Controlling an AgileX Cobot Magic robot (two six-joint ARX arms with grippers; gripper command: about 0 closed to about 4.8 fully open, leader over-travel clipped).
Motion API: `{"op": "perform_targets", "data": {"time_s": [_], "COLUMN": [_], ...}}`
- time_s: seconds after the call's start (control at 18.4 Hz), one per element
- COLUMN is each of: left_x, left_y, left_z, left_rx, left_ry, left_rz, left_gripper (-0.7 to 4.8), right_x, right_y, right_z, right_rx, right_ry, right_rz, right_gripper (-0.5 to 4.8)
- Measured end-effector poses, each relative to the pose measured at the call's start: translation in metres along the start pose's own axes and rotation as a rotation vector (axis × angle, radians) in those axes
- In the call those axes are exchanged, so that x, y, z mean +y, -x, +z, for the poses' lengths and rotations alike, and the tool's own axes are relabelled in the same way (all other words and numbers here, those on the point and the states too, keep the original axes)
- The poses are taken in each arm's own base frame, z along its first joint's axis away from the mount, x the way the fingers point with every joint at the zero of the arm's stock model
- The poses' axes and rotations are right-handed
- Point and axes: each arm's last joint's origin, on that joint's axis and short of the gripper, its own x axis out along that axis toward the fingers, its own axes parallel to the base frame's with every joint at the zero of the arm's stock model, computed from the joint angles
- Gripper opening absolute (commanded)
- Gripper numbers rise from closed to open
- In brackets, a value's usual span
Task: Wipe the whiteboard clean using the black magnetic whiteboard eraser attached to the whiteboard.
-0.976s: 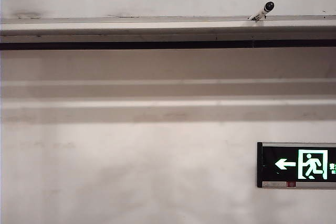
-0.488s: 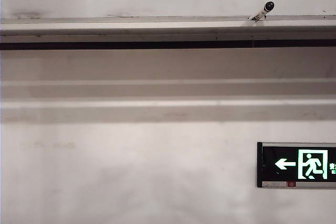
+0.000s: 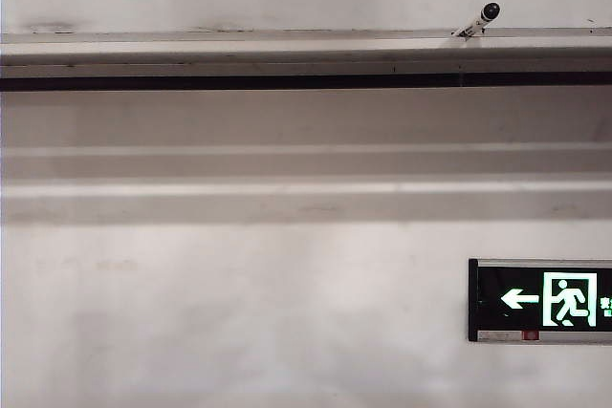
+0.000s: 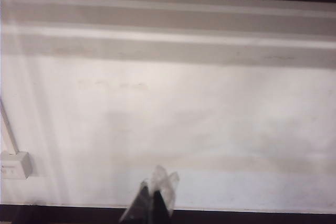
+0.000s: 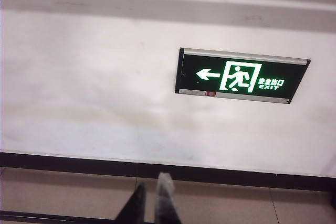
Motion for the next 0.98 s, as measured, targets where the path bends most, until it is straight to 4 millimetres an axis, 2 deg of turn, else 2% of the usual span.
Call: {"op": "perform_targets", "data": {"time_s": [0.11,0.27,0.49,0.87,0.98], "left_x": [0.0,0.0,0.0,0.0,0.0], "left_y": [0.0,0.0,0.0,0.0,0.0], "left_z": [0.0,0.0,0.0,0.0,0.0], "left_rx": [0.0,0.0,0.001,0.001,0.001], "left_ry": [0.0,0.0,0.0,0.0,0.0], "left_rz": [0.0,0.0,0.001,0.0,0.0], "left_gripper": [-0.05,-0.05,-0.05,-0.05,-0.05], "right_x": [0.0,-0.002,-0.003,-0.006,-0.008], "right_y": [0.0,-0.004,-0.012,-0.012,-0.012], "right_z": [-0.001,-0.015,-0.027,-0.024,-0.024], "right_rx": [-0.002,0.001,-0.097,-0.145,-0.148], "right_ry": [0.0,-0.005,-0.02,-0.027,-0.032], "right_rz": [-0.001,-0.014,0.071,0.019,-0.051], "right_gripper": [0.32,0.32,0.32,0.32,0.32]}}
